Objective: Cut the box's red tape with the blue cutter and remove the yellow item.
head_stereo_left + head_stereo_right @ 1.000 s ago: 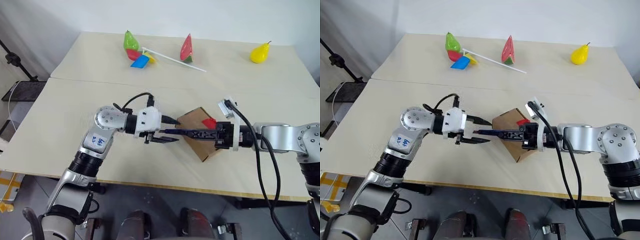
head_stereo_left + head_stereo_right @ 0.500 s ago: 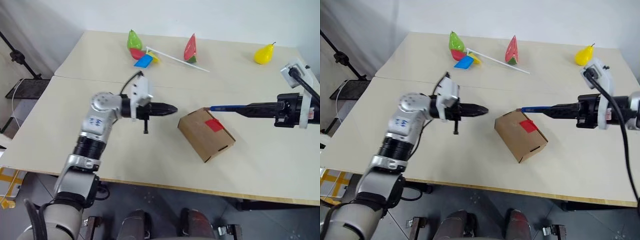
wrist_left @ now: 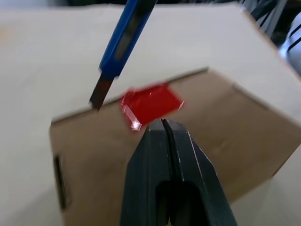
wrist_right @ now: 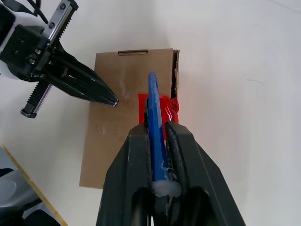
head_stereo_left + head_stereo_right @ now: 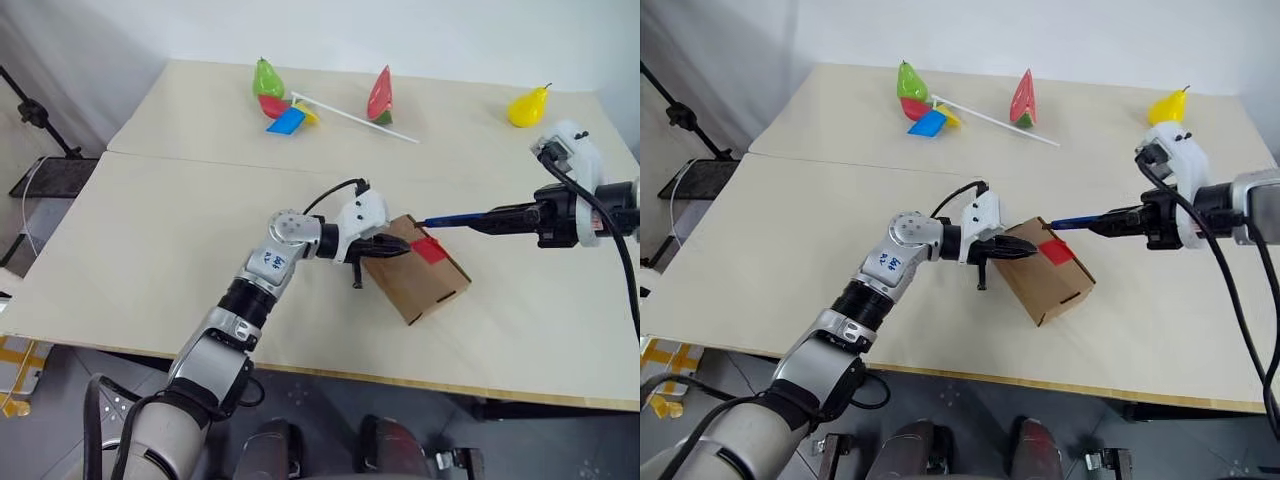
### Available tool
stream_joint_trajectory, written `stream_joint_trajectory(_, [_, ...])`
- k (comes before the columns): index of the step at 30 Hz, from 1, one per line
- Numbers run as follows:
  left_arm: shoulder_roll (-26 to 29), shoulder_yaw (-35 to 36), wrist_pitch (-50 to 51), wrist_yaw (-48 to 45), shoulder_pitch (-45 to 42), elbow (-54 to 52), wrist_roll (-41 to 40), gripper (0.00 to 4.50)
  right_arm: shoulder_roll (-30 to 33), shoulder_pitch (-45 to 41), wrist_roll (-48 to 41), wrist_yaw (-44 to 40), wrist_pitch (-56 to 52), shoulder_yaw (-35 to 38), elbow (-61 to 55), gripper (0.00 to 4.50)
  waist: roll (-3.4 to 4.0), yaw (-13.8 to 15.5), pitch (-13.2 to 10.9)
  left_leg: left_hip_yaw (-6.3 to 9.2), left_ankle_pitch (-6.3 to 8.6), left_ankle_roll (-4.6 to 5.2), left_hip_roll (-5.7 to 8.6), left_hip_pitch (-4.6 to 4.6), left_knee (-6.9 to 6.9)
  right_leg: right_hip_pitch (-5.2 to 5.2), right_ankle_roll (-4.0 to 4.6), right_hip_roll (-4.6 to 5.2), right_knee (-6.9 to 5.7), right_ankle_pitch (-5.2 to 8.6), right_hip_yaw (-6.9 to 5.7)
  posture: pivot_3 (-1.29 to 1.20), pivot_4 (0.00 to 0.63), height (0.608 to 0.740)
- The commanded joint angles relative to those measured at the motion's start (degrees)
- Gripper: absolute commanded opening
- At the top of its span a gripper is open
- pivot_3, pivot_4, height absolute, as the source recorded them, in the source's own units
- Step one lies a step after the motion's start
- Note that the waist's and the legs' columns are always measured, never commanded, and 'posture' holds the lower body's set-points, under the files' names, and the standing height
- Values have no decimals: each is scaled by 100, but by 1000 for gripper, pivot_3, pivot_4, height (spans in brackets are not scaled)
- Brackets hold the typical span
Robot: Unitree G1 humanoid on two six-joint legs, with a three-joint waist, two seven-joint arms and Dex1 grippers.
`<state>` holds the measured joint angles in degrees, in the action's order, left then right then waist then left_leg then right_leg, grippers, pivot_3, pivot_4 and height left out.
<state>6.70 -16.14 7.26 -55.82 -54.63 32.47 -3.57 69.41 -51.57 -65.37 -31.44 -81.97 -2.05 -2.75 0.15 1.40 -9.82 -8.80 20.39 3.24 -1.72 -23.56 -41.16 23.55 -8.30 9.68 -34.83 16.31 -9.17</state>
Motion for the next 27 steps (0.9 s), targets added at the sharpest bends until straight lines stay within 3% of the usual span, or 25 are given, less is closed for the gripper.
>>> stream_joint_trajectory(1, [-20,-26,353,101,25,-151,65,0,24,-89,334,-268,-24,155,-117,173,0,7,0,2,0,0,-1,-1,0,0,0,1,0,0,0,0,150,740])
stream_joint_trajectory(11, [-112,-78,1182,86,114,-389,-11,0,-180,19,877,-488,-55,452,-72,173,0,-1,0,8,0,0,-2,3,-5,-5,0,1,-11,0,-1,0,150,740])
stream_joint_trajectory(27, [-168,-32,1545,145,158,-614,-76,0,-480,521,1363,-630,-119,685,-183,173,0,-1,0,9,0,-1,4,5,-7,-7,0,0,-16,0,-2,0,150,740])
